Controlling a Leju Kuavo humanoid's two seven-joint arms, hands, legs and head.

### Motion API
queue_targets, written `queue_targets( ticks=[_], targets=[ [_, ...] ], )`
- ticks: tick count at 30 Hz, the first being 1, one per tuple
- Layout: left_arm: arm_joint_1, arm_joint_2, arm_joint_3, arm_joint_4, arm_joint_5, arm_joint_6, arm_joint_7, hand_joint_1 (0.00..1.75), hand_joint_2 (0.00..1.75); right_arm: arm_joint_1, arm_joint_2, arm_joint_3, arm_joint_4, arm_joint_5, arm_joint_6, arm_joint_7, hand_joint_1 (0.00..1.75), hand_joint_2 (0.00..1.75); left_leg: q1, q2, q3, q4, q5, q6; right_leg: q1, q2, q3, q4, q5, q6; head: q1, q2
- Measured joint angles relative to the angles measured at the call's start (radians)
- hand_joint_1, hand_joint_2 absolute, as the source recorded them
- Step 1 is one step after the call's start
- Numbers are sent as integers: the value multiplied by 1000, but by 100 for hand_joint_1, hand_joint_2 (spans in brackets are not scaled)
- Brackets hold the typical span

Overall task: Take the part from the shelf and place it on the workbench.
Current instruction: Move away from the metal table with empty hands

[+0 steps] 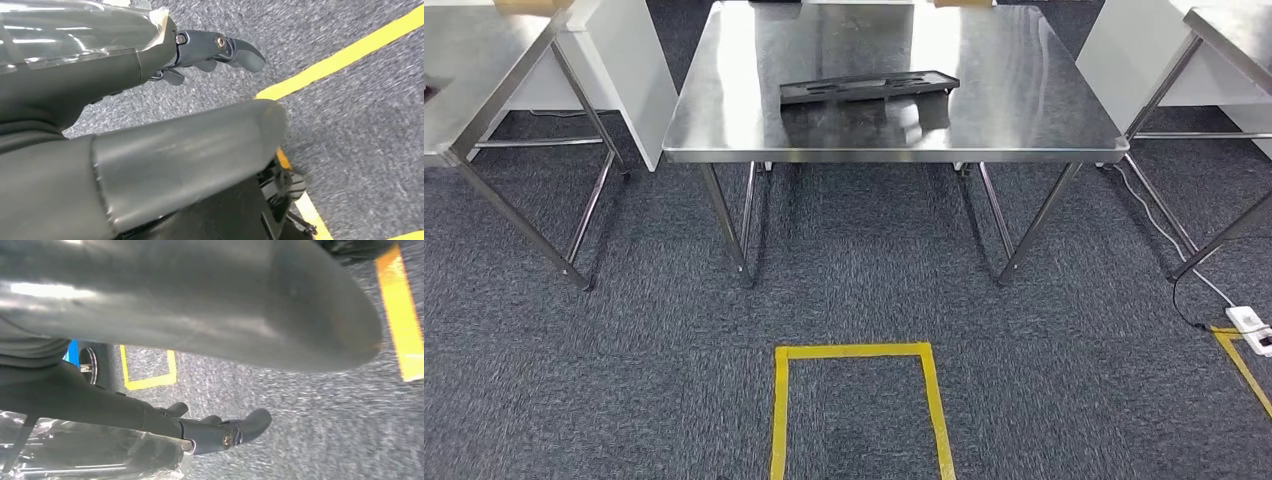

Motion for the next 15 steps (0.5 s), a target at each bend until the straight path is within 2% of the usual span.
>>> queue_targets(
  ticks=[1,2,3,4,5,6,7,8,9,10,11,12,13,14,15],
  targets=[
    [0,0,0,0,0,0,0,0,0,1,0,0,0,0,0,-2,0,0,-1,2,-13,1,10,1,-2,1,-19,67,-33,1,2,0],
    [0,0,0,0,1,0,-1,0,0,1,-1,0,0,0,0,-3,0,0,-2,4,-26,2,20,-1,-4,1,-25,113,-48,7,3,0],
    [0,0,0,0,1,0,-2,0,0,2,-2,1,0,1,0,-4,0,0,-2,5,-38,4,29,-3,-5,1,-13,125,-45,17,4,0],
    [0,0,0,0,2,0,-2,0,0,2,-3,1,0,1,0,-5,0,0,-2,6,-50,6,37,-6,-7,1,19,95,-27,29,4,0],
    [0,0,0,0,3,0,-3,0,0,2,-3,2,0,2,0,-5,0,0,-2,6,-60,9,45,-10,-10,1,69,32,-6,39,4,0],
    [0,0,0,0,3,0,-4,0,0,1,-4,4,0,4,0,-5,0,0,-3,6,-69,14,52,-14,-12,1,130,-52,8,44,5,0],
    [-1,0,0,0,4,0,-6,0,0,-1,-5,6,0,5,0,-6,0,0,-5,5,-77,19,60,-20,-10,3,180,-127,14,42,5,0],
    [-2,0,0,0,4,0,-7,0,0,-3,-5,8,0,6,0,-6,0,0,-8,5,-81,24,67,-25,-8,6,209,-179,14,38,5,0],
    [-2,0,0,0,4,0,-9,0,0,-3,-5,11,0,7,1,-6,0,0,-10,4,-87,27,75,-30,-4,9,219,-203,12,32,4,0],
    [-2,0,0,0,5,0,-10,0,0,-3,-5,12,0,6,1,-6,0,0,-11,3,-90,29,83,-35,-2,11,211,-205,15,24,2,0],
    [-1,0,0,0,4,0,-12,0,0,-3,-5,13,0,6,1,-5,0,0,-9,1,-94,32,83,-40,-9,10,203,-202,20,16,0,0],
    [0,0,0,0,4,0,-12,0,0,-3,-4,14,0,5,1,-4,0,0,-6,-1,-101,45,69,-45,-13,8,196,-200,26,6,-2,0],
    [1,0,0,0,3,-1,-12,0,0,-3,-4,15,0,4,1,-4,0,0,-3,-3,-112,72,38,-50,-18,6,188,-201,35,-8,-5,0],
    [1,1,0,0,2,-1,-12,0,0,-3,-3,15,0,3,1,-4,0,0,1,-5,-130,123,-11,-55,-21,3,176,-201,45,-21,-8,0],
    [1,1,0,0,1,-1,-12,0,0,-3,-3,15,0,2,1,-4,0,0,3,-6,-150,188,-63,-59,-17,1,164,-200,56,-30,-9,0]
  ],
)
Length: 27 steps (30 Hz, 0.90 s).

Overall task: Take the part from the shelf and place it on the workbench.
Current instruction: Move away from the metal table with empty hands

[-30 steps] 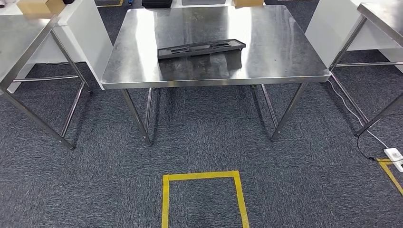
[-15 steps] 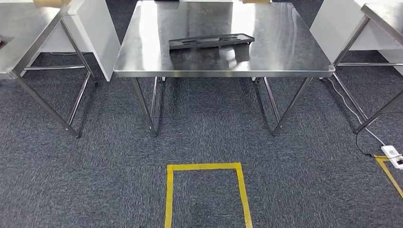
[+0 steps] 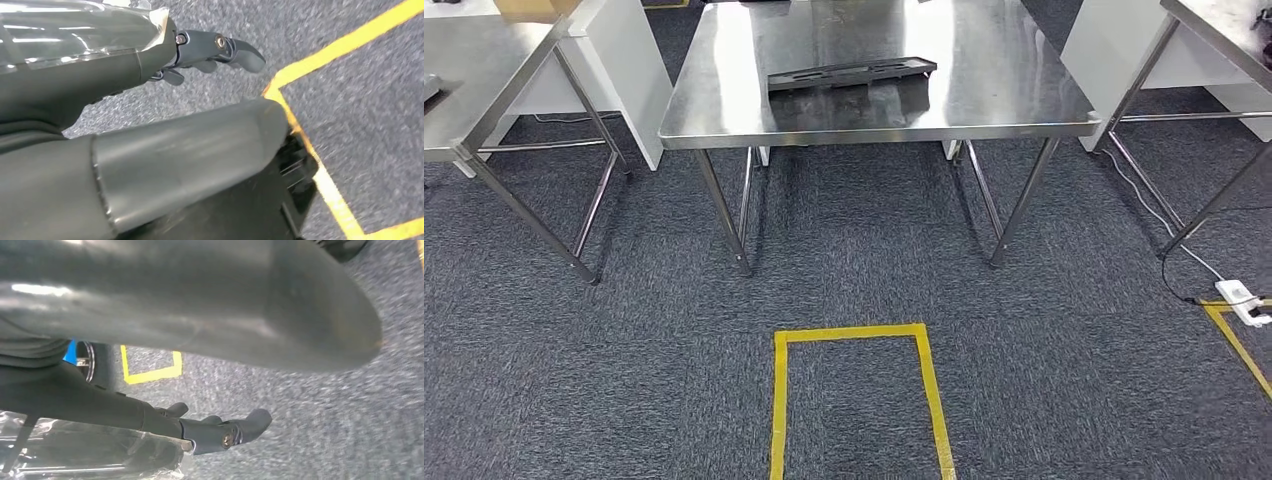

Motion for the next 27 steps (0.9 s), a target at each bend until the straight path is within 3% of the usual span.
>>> queue_targets(
  ticks=[1,2,3,4,5,7,8,9,12,14,16,17,18,19,21,22,24,25,27],
  targets=[
    [0,0,0,0,-1,0,0,0,0,0,0,0,0,-1,0,-1,0,0,2,-1,-17,68,-43,-3,2,-1,-13,1,11,-6,-2,0],
    [0,0,0,0,-1,0,0,0,0,1,0,0,0,-1,0,-2,0,0,4,-1,-26,121,-66,-6,4,-2,-26,3,21,-7,-2,0],
    [0,1,0,0,-1,0,0,0,0,1,-1,0,0,-2,0,-3,0,0,6,-1,-18,141,-65,-8,6,-2,-39,7,30,-5,-2,0],
    [0,1,0,0,-1,0,0,0,0,2,-1,1,0,-2,0,-4,0,0,8,-1,8,125,-48,-8,6,-2,-52,12,38,-3,-2,0],
    [-1,2,0,0,-1,-1,0,0,0,3,-1,1,0,-1,0,-5,0,0,9,-1,53,72,-23,-7,6,-1,-65,18,44,1,-2,0],
    [-4,3,0,0,0,-1,0,0,0,4,0,2,0,0,0,-6,0,0,10,-3,159,-76,0,-1,7,0,-85,27,57,12,-3,0],
    [-6,4,0,0,0,-1,-1,0,0,5,0,3,0,2,0,-7,0,0,8,-4,191,-129,1,4,9,-1,-92,29,64,20,-3,0],
    [-7,4,0,0,0,-1,-1,0,0,4,0,4,0,3,0,-8,0,0,4,-5,205,-158,-3,8,9,-1,-96,29,71,28,-3,0],
    [-7,4,0,0,1,-1,-2,0,0,4,-1,7,0,5,1,-8,0,0,-2,-2,189,-173,18,31,13,-2,-110,30,83,46,-4,0],
    [-7,3,0,0,1,-1,-2,0,0,5,-1,7,0,3,1,-6,0,0,0,2,168,-185,43,48,14,0,-142,92,31,40,0,0],
    [-8,2,0,0,1,-1,-2,0,0,5,-2,7,0,1,1,-4,0,0,-1,6,143,-186,63,54,11,0,-186,226,-58,32,5,0],
    [-7,2,0,0,1,-2,-2,0,0,5,-2,7,0,-1,1,-4,0,0,-1,8,131,-185,73,52,10,0,-199,287,-86,35,7,0],
    [-7,2,0,0,1,-2,-2,0,0,6,-2,7,0,-2,1,-4,0,0,-1,10,118,-184,82,51,9,1,-197,321,-94,44,8,0],
    [-7,1,0,0,1,-2,-2,0,0,6,-2,7,0,-2,1,-4,0,0,-1,11,106,-182,91,48,8,0,-175,317,-83,55,10,0],
    [-7,0,0,0,1,-2,-2,0,0,5,-3,8,0,-3,1,-4,0,0,-1,12,87,-176,107,40,4,0,-73,197,-43,72,11,0],
    [-8,0,0,0,1,-2,-2,0,0,4,-3,8,0,-3,1,-4,0,0,-2,12,80,-171,113,35,4,1,-13,111,-37,72,13,0],
    [-8,-1,0,0,1,-1,-2,0,0,2,-4,8,0,-3,1,-4,0,0,-6,11,74,-163,124,24,10,5,51,7,-40,59,13,0],
    [-8,-2,0,0,1,-1,-2,0,0,2,-5,9,0,-3,1,-4,0,0,-7,10,72,-161,128,19,15,8,54,-5,-44,49,13,0],
    [-7,-2,0,0,2,-2,-2,0,0,3,-5,9,0,-3,1,-4,0,0,-4,8,67,-156,127,8,11,7,41,-3,-39,28,10,0]
  ],
)
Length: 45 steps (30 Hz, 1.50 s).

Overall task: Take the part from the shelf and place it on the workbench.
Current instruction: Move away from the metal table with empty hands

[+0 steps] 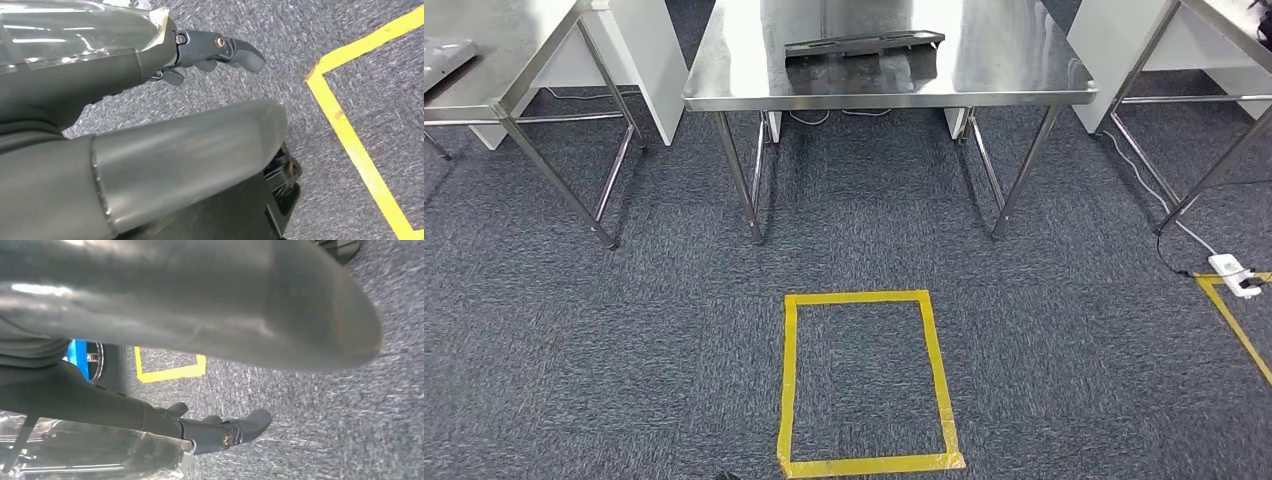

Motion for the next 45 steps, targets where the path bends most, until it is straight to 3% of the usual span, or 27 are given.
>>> queue_targets(
  ticks=[1,3,5,6,7,8,11,13,15,17,19,24,28,31,32,33,35,37,38,40,41,42,43,45],
  targets=[
    [1,0,0,0,1,-1,-2,0,0,0,0,0,0,0,0,0,0,0,3,-1,-8,15,-20,-5,-4,-2,-5,0,5,-14,-2,0],
    [4,0,0,0,1,-3,-10,0,0,-1,1,0,0,0,1,-1,0,0,7,-4,-42,104,-104,-13,-7,-5,-20,0,19,-36,-6,0],
    [5,0,0,0,-1,-2,-16,0,0,1,1,0,0,0,1,-1,0,0,9,-6,-86,240,-184,-19,-1,-6,-35,2,30,-46,-8,0],
    [6,0,0,0,-2,-1,-18,0,0,2,1,0,0,-1,1,-1,0,0,9,-7,-94,284,-196,-20,2,-7,-41,4,35,-46,-7,0],
    [7,0,0,0,-3,0,-18,0,0,3,1,0,0,-2,1,-1,0,0,9,-7,-84,290,-187,-19,4,-6,-44,6,38,-46,-8,0],
    [8,0,0,0,-4,1,-18,0,0,3,1,0,0,-3,1,-1,0,0,9,-7,-54,255,-161,-15,7,-6,-46,9,40,-46,-8,0],
    [7,1,0,0,-9,2,-18,0,0,2,6,0,0,-7,0,-1,0,0,3,-11,69,60,-91,12,14,-4,-48,15,42,-42,-7,0],
    [7,1,0,0,-11,3,-18,0,0,1,10,0,0,-8,0,-1,0,0,-2,-10,98,3,-88,24,18,-5,-54,18,45,-36,-8,0],
    [7,1,0,0,-12,3,-17,0,0,1,10,0,0,-8,0,-1,0,0,-5,-8,97,-9,-88,17,22,-6,-62,21,46,-32,-7,0],
    [7,1,0,0,-12,3,-17,0,0,1,10,0,0,-8,0,-1,0,87,-9,-8,94,-12,-88,11,23,-6,-68,23,47,-29,-7,0],
    [7,1,0,0,-12,3,-17,0,0,2,10,0,0,-9,0,-1,0,175,-11,-8,93,-10,-87,13,21,-6,-70,24,49,-25,-7,0],
    [6,-1,0,0,-13,3,-18,0,0,2,6,0,0,-13,0,-9,0,175,-13,-8,90,-6,-85,17,19,-6,-74,24,53,-19,-7,0],
    [6,0,0,0,-13,3,-18,0,0,2,7,0,0,-28,1,-22,0,0,-15,-8,88,-3,-84,22,13,-6,-74,21,57,-12,-7,0],
    [4,-1,0,0,-14,6,-20,0,0,1,6,-1,0,-37,3,-29,0,0,-9,-3,91,-24,-66,44,9,-6,-74,17,62,3,-8,0],
    [3,-2,0,0,-15,8,-21,0,0,1,5,-1,0,-39,4,-30,0,0,-5,0,94,-38,-56,50,12,-5,-88,38,49,2,-7,0],
    [2,-3,0,0,-16,8,-22,0,0,1,4,-1,0,-40,5,-31,0,0,0,5,96,-49,-48,53,12,-5,-112,82,27,-1,-4,0],
    [2,-4,0,0,-17,8,-23,0,0,2,2,-2,0,-41,7,-31,0,0,1,16,91,-52,-44,54,5,-4,-182,220,-28,-4,1,0],
    [3,-5,0,0,-18,8,-23,0,0,5,1,-2,0,-41,8,-30,0,0,4,29,88,-51,-43,48,-7,-5,-226,305,-46,10,2,0],
    [4,-5,0,0,-18,8,-23,0,0,7,0,-2,0,-41,8,-29,0,0,9,36,87,-48,-45,42,-15,-7,-218,286,-30,25,2,0],
    [3,-3,0,0,-18,8,-23,0,0,7,1,-2,0,-41,9,-28,0,0,18,51,83,-31,-54,20,-30,-32,-154,157,25,58,4,0],
    [3,-3,0,-1,-18,8,-24,0,0,5,3,-2,1,-41,10,-28,0,0,20,58,79,-17,-63,7,-33,-46,-127,99,45,67,9,0],
    [2,-1,0,-1,-18,7,-25,0,0,3,5,-2,1,-40,11,-28,0,0,20,64,76,-5,-72,-4,-33,-56,-113,66,54,64,12,0],
    [2,0,0,-2,-18,7,-25,0,0,1,6,-2,1,-40,12,-28,0,0,18,70,73,4,-79,-13,-31,-59,-112,60,54,53,12,0],
    [1,-1,0,-2,-17,8,-28,0,0,1,6,-2,1,-40,12,-28,0,0,22,79,74,8,-86,-21,-28,-40,-123,72,53,24,4,0]
  ],
)
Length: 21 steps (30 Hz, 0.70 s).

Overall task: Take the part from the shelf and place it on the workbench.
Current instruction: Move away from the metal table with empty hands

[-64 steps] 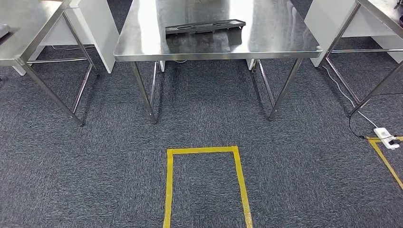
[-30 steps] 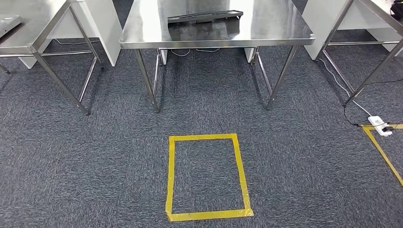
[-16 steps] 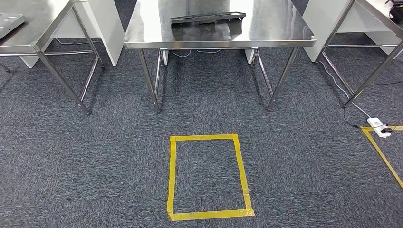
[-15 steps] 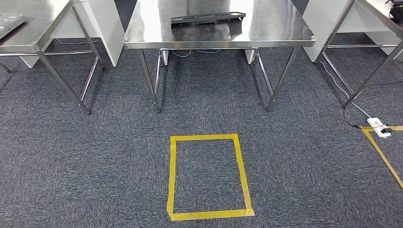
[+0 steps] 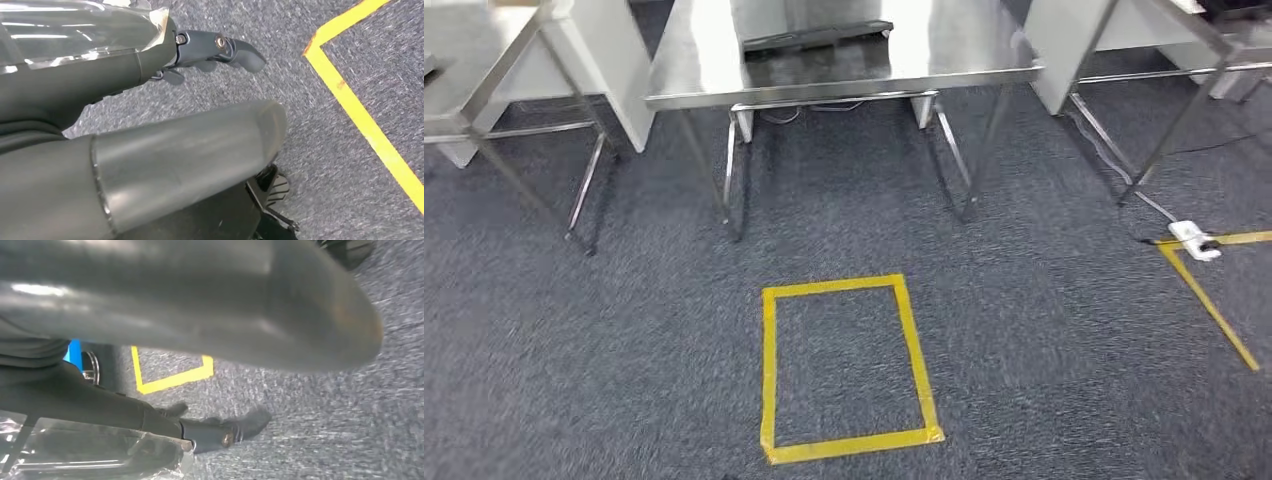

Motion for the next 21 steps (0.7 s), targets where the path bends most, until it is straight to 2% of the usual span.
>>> queue_targets(
  ticks=[1,3,5,6,7,8,9,10,11,12,13,14,15,16,18,20,21],
  targets=[
    [0,0,0,0,0,0,-1,0,0,1,0,0,0,0,0,0,0,0,5,-5,-1,5,-8,-3,0,9,-2,1,2,-10,-5,0],
    [0,0,0,0,0,1,-3,0,0,2,1,0,0,1,0,1,0,0,11,-37,-20,55,-53,-6,1,25,-6,2,10,-26,-9,0],
    [3,0,0,0,0,1,-4,0,0,1,1,0,0,1,0,1,0,0,10,-73,-77,184,-134,-3,11,44,-15,2,18,-38,-15,0],
    [5,0,0,0,0,1,-5,0,0,1,1,0,0,1,0,2,0,0,7,-79,-107,248,-161,1,18,55,-20,2,21,-43,-18,0],
    [7,0,0,0,0,1,-5,0,0,2,1,0,0,1,0,2,0,0,4,-82,-128,292,-173,9,26,68,-24,2,24,-48,-19,0],
    [8,0,0,0,-1,1,-5,0,0,3,1,0,0,1,0,4,0,0,-2,-84,-130,292,-161,20,35,80,-26,2,26,-52,-19,0],
    [9,0,0,0,-2,1,-5,0,0,4,1,0,0,0,0,5,0,0,-11,-90,-111,254,-132,38,43,93,-27,2,29,-55,-19,0],
    [8,0,0,0,-3,1,-5,0,0,4,1,0,0,0,0,6,0,0,-23,-106,-79,190,-93,62,49,106,-26,0,32,-59,-19,0],
    [8,2,0,0,-3,1,-5,0,0,3,5,0,1,0,0,8,0,0,-37,-133,-45,124,-60,88,54,117,-25,-2,36,-62,-15,0],
    [7,3,0,0,-3,1,-6,0,0,1,6,0,1,-1,0,8,0,0,-49,-155,-20,71,-36,111,56,129,-25,-4,40,-63,-11,0],
    [6,5,0,-1,-3,1,-6,0,0,-1,11,0,3,-1,0,9,0,0,-58,-169,-6,42,-24,127,56,140,-27,-6,44,-61,-9,0],
    [6,5,-1,-1,-3,1,-7,0,0,-2,12,0,3,-1,-1,9,0,0,-62,-171,-3,31,-20,134,54,152,-31,-7,49,-57,-7,0],
    [5,3,-1,-1,-3,2,-7,0,0,-2,11,0,3,-1,-1,9,0,0,-63,-158,-2,23,-14,137,55,165,-33,-12,55,-52,-8,0],
    [4,2,-1,-1,-3,2,-7,0,0,0,11,0,3,-1,-1,10,0,0,-60,-145,4,7,-4,135,57,166,-36,-12,58,-48,-11,0],
    [3,-2,-1,-1,-4,2,-8,0,0,3,10,0,3,-1,-2,10,0,0,-52,-119,18,-32,19,127,63,123,-59,24,38,-50,-11,0],
    [3,-4,-1,-1,-4,1,-8,0,0,2,6,0,3,-1,-3,11,0,0,-46,-91,20,-50,32,112,56,67,-111,132,-19,-54,-7,0],
    [5,-5,-1,0,-4,1,-7,0,0,0,3,0,2,-1,-3,12,0,0,-45,-75,16,-50,34,105,47,55,-138,193,-47,-49,-6,0]
  ],
)
